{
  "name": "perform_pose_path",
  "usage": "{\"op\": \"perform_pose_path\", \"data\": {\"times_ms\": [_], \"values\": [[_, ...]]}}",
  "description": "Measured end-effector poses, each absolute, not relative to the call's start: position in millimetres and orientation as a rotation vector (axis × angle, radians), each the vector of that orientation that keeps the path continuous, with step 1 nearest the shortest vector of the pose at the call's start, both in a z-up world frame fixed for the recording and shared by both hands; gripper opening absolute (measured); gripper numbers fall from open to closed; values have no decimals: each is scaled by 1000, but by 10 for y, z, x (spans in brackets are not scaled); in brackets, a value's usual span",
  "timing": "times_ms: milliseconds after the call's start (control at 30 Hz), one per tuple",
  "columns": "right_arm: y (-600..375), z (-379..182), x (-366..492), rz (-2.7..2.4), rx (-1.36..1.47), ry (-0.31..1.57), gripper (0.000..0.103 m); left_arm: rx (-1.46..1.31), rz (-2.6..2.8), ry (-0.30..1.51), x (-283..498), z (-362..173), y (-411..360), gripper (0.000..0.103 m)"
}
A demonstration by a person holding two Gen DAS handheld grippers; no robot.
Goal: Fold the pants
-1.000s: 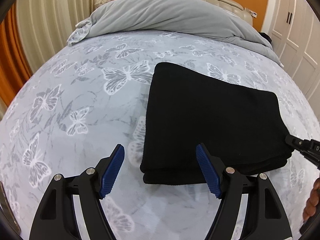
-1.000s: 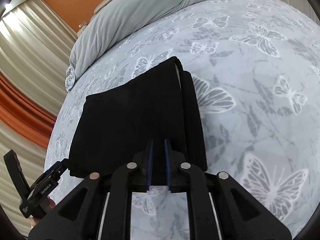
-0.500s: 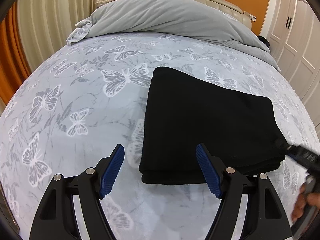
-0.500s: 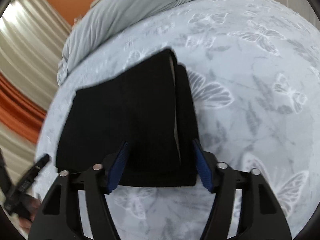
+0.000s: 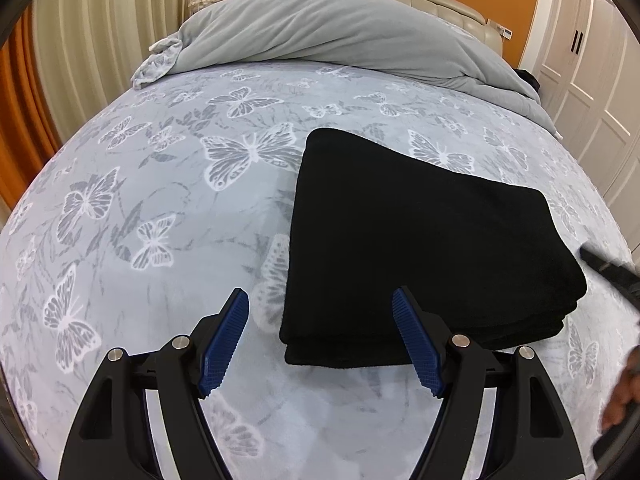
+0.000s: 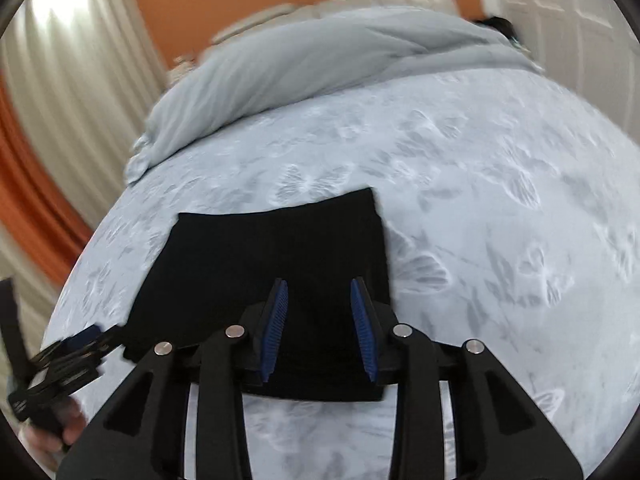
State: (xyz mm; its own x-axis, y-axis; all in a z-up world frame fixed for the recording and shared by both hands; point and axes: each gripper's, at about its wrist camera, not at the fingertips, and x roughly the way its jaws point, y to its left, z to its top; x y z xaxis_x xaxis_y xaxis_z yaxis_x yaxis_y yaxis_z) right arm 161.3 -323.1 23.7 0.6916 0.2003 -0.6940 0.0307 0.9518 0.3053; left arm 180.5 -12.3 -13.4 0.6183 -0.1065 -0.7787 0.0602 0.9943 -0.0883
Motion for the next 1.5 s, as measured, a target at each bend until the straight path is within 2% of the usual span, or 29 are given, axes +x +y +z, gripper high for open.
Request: {"op": "perform_pose_path", "data": {"times_ms": [133,167,233,333,367,500,567,700,867,1067,1500], "values": [[-3144,-326,1778,61,235,971,27,-3,-63,922,1869,-271,-150,72],[-3164,-302,1751,65,223,915,27,28,-42,939,1909,-349,-157,73],[-3134,-154,1768,59,228,946,26,61,-21,986,1998,-537,-136,86],[-3152,179,1521,61,273,879,34,66,-8,975,2008,-533,-87,86],[-3140,202,1457,46,260,874,40,66,-5,959,1962,-459,-97,85],[-3107,410,1199,-56,161,808,77,86,-49,844,1595,-46,-207,84],[-3122,487,1003,-89,147,791,88,99,-74,807,1352,97,-235,85],[-3239,525,577,-110,193,786,98,91,-103,777,904,192,-183,90],[-3257,242,134,-141,187,838,98,105,-101,780,514,81,-108,92],[-3272,169,-154,-170,194,783,98,54,-89,777,348,-67,-152,91],[-3226,41,-193,-131,206,816,98,63,-77,726,233,-120,-225,92]]}}
